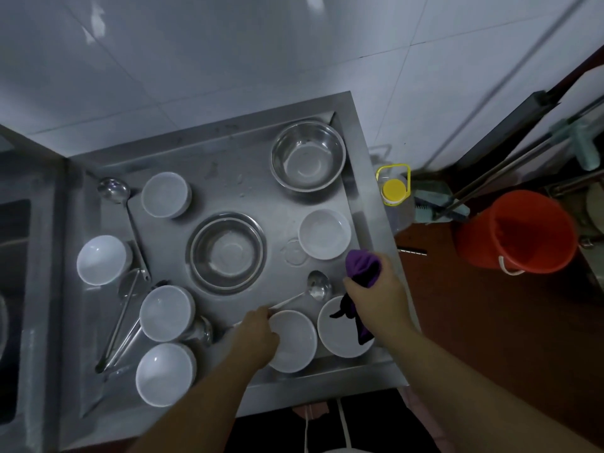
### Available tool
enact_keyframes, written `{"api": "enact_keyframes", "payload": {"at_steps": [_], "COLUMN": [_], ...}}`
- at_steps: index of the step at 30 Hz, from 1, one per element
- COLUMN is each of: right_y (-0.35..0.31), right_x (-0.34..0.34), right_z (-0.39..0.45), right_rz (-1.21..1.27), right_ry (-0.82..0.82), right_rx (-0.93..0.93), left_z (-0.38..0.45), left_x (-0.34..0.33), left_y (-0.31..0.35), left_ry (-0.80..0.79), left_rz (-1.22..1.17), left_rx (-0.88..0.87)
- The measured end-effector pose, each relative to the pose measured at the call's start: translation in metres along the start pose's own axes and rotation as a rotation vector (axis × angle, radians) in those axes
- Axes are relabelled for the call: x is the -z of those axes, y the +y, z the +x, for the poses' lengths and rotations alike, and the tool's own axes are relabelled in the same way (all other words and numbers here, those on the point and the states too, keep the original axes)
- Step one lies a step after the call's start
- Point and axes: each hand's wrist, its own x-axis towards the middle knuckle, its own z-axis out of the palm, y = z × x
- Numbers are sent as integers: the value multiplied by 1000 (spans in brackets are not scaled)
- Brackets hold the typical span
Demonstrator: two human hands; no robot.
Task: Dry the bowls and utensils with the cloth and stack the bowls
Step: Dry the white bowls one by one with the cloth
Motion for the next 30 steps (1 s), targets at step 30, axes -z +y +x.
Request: {"api": "enact_keyframes", "payload": {"at_steps": [30], "right_y": [-190], "right_x": [-116], "right_z": [-148], "right_rz": [-104], "right_ry": [-272], "right_rx": [595], "left_z": [-121], "left_x": [167], "left_y": [-98], "left_ry": [-135], "left_rz": [-1568], "left_rx": [-120]}}
